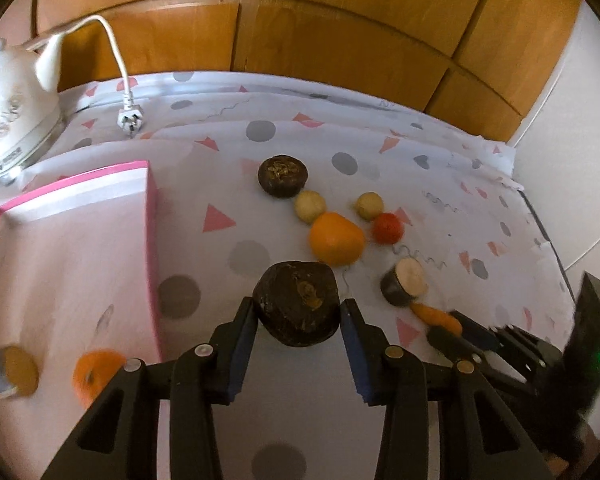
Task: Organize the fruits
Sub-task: 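Carry the dark brown fruit into the pink tray and open the left tool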
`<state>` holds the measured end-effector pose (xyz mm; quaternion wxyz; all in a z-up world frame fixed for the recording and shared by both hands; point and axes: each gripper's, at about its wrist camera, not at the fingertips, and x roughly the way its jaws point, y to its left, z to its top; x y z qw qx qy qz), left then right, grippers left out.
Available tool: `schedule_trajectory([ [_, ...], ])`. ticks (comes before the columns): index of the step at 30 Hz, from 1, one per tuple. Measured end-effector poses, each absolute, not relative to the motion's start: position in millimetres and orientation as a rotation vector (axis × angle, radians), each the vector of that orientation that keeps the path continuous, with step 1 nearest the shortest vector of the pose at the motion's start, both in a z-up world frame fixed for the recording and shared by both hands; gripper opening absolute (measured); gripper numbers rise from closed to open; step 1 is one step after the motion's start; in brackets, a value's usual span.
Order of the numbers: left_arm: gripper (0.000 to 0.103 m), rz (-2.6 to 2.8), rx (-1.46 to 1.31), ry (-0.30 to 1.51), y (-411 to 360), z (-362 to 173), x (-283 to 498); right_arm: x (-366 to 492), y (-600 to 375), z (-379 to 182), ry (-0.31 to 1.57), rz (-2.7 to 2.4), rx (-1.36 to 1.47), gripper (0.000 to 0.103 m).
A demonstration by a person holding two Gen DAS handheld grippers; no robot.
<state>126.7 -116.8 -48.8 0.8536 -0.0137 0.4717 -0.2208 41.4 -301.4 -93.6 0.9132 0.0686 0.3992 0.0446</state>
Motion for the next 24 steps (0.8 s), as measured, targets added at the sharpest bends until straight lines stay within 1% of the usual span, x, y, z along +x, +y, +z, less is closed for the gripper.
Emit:
schedule_trajectory([
  [10, 0.042, -0.374, -0.075, 0.893, -73, -20, 92, 42, -295, -92, 0.834, 0.067, 0.088, 0.025],
  [18, 0.042, -0.214, -0.088, 0.842, -29, -10, 93, 44, -287, -91, 0.846, 0.037, 0.022, 0.025],
  [24, 0.043, -0.118, -0.126, 0.846, -1, -15, 105, 46, -281, -90, 0.865, 0.011, -0.017, 0.024],
])
